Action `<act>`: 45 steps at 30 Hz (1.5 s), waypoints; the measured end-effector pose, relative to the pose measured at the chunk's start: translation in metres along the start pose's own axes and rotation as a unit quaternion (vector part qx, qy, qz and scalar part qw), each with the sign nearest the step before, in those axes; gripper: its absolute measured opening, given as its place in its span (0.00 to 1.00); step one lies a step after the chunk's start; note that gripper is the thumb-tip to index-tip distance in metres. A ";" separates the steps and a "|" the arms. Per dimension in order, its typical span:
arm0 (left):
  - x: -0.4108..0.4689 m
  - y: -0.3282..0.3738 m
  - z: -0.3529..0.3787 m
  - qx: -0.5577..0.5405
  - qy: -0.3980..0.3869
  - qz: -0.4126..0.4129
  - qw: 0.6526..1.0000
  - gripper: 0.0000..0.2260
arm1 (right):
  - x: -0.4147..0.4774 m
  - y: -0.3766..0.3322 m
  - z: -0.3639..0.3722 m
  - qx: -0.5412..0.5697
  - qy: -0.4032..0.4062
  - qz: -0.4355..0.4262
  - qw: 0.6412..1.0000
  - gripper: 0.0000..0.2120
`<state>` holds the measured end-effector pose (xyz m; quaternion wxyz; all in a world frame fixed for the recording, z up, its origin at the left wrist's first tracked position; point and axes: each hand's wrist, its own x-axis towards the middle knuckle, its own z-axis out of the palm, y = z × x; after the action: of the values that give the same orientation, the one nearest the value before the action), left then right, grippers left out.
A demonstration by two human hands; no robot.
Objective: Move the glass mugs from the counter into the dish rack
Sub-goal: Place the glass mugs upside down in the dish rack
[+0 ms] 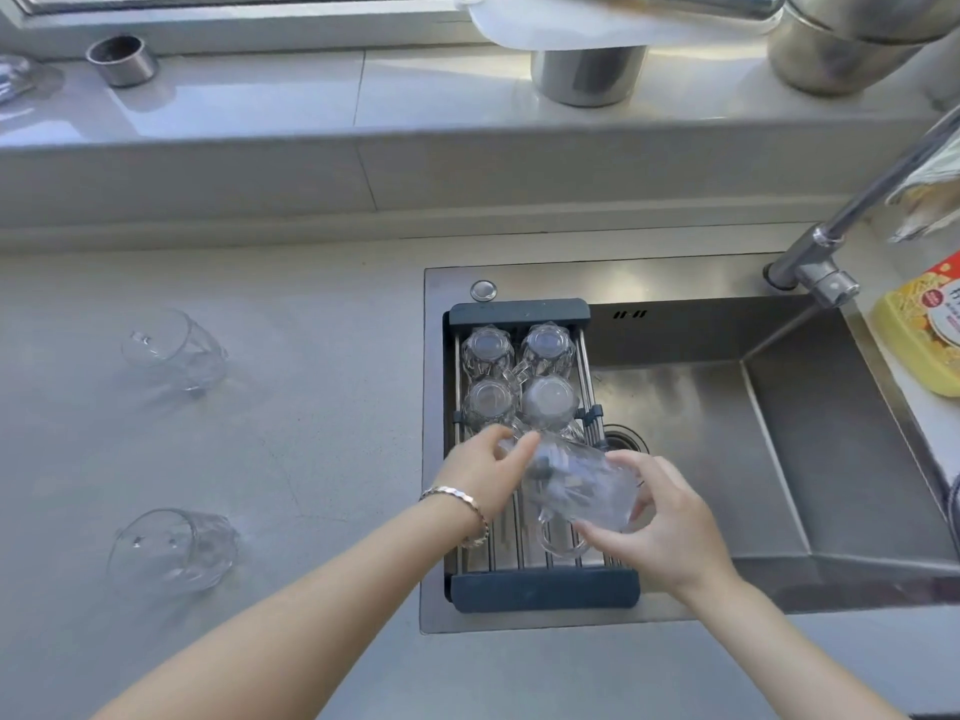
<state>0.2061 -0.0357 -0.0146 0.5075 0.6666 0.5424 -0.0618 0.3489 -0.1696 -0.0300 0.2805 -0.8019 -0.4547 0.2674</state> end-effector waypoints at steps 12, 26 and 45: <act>0.047 -0.053 0.011 0.415 0.029 0.179 0.891 0.26 | 0.056 0.000 0.069 -0.214 -0.008 0.194 0.957 0.31; -0.001 -0.104 -0.109 0.180 0.155 0.080 0.968 0.15 | 0.030 -0.112 0.105 -0.096 -0.251 -0.055 0.962 0.15; 0.025 -0.204 -0.276 0.072 0.309 -0.060 0.946 0.48 | 0.019 -0.218 0.277 0.063 -0.345 -0.086 0.933 0.39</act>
<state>-0.0738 0.1651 -0.0232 0.2609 0.6542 0.7055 0.0784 0.0415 -0.0022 -0.0756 0.1788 -0.5986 -0.5732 0.5302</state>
